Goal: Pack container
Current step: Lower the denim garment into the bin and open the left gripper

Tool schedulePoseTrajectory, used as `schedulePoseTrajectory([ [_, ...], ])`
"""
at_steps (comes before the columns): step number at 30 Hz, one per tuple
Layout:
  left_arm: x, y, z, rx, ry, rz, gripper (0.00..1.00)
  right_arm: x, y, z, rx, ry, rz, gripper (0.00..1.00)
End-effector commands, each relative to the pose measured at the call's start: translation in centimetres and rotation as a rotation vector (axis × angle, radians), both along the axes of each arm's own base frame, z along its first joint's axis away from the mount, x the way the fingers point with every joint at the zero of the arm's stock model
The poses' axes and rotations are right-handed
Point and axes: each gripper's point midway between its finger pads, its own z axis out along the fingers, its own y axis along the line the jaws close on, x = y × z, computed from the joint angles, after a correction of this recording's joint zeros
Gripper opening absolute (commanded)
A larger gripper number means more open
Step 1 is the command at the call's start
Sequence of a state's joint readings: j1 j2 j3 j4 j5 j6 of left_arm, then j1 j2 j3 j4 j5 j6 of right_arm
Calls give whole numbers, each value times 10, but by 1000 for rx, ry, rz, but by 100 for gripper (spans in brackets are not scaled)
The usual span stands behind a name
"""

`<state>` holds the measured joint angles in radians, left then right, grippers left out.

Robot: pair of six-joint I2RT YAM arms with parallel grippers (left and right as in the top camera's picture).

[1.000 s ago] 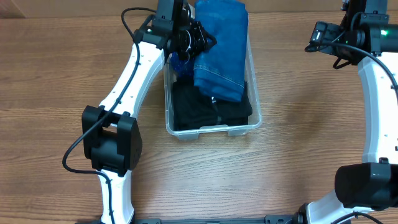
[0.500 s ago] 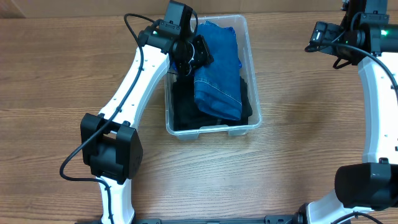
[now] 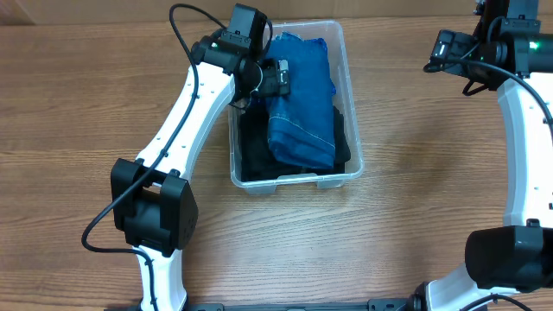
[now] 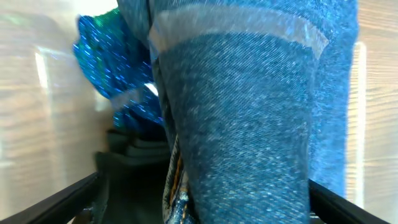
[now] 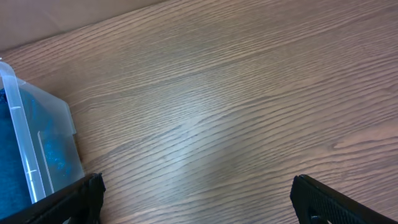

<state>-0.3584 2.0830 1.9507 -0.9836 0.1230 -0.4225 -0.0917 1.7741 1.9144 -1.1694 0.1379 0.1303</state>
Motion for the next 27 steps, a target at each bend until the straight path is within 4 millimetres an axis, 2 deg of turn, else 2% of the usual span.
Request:
schedulePoseTrajectory([
  [1,8,26,41,81,-132,-11,91,0,-2,4,-1,-11,-7,100],
  [4,11,39,67,69,-179,21,91,0,-2,4,-1,-11,-7,100],
  [6,5,30,80,-6,-183,-13,95,0,-2,4,-1,-12,-7,100],
  [9,-5,8,86,-128,-151,-85,98,0,-2,4,-1,-11,-7,100],
  [13,-7,4,87,-149,-145,-98,100,0,-2,4,-1,-11,-7,100],
  [14,-8,4,86,-149,-143,-99,98,0,-2,4,-1,-11,-7,100],
  [15,-9,3,86,-147,-138,-101,84,0,-2,4,-1,-12,-7,100],
  [16,-12,1,84,-145,-130,-105,57,0,-2,4,-1,-11,-7,100],
  [17,-13,1,83,-143,-124,-105,39,0,-2,4,-1,-11,-7,100],
  [19,-14,2,79,-139,-108,-105,10,0,-2,4,-1,-11,-7,100],
  [20,-14,2,76,-137,-99,-104,4,0,-2,4,-1,-11,-7,100],
  [25,-16,4,70,-121,-80,-98,4,0,-2,4,-1,-11,-7,100],
  [26,-17,7,68,-106,-77,-92,16,0,-2,4,-1,-11,-7,100],
  [27,-18,10,66,-82,-72,-82,35,0,-2,4,-1,-11,-7,100],
])
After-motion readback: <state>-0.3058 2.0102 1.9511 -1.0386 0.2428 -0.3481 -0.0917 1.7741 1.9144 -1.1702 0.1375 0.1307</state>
